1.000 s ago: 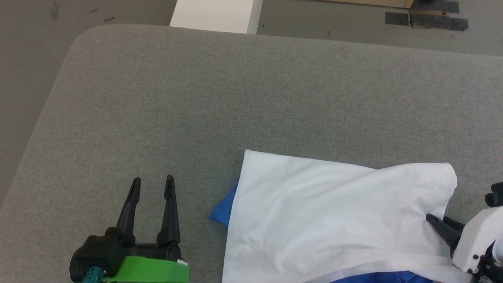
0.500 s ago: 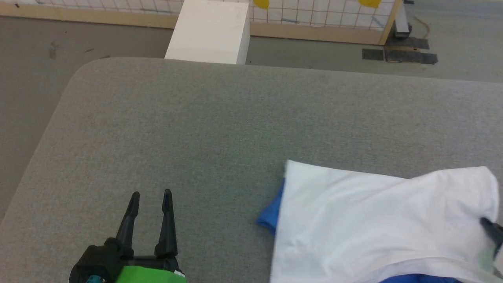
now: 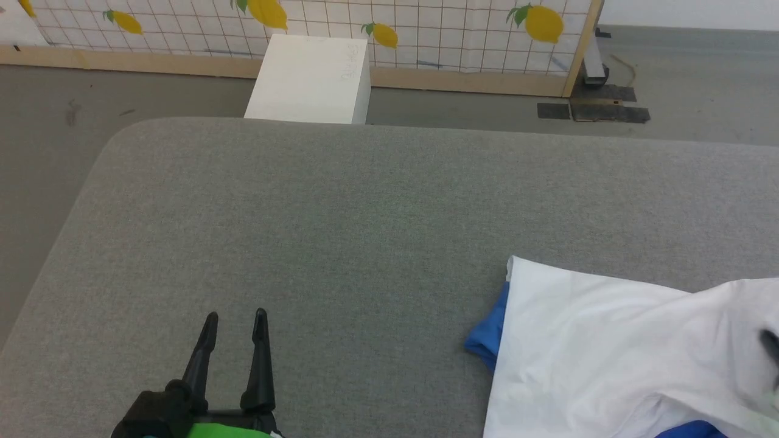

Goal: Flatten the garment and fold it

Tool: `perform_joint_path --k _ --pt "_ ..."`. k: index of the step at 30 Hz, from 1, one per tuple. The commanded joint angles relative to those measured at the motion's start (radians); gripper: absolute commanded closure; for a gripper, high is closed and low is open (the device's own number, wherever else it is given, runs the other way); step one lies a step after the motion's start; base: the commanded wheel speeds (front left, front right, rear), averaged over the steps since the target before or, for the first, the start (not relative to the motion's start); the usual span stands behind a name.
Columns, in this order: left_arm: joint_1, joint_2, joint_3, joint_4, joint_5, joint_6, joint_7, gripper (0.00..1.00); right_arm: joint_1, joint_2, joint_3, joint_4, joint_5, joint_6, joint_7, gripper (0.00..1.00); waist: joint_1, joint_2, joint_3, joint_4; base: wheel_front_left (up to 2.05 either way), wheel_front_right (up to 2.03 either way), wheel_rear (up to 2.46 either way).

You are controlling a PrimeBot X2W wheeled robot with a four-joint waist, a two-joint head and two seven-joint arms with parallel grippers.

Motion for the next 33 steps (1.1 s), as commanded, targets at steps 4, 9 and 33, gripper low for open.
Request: perform_joint_path --k 4,9,33 --pt "0.013 -0.005 -0.004 0.005 0.004 0.002 -0.004 0.0 -0.033 0.027 0.092 -0.085 0.06 -0.001 0.055 1.0 0.0 0.0 -0.007 -0.002 0.0 0.0 0.0" --pt "0.006 -0.005 -0.014 0.007 -0.008 0.008 -0.004 0.0 -0.052 0.045 0.187 -0.181 0.092 -0.001 0.122 1.0 0.0 0.0 -0.008 -0.002 0.0 0.0 0.0" --pt "-0.056 -0.005 -0.066 0.045 -0.047 0.008 -0.004 0.0 -0.294 0.042 0.523 0.048 0.037 -0.001 0.206 1.0 0.0 0.0 0.045 0.105 0.0 0.0 0.0"
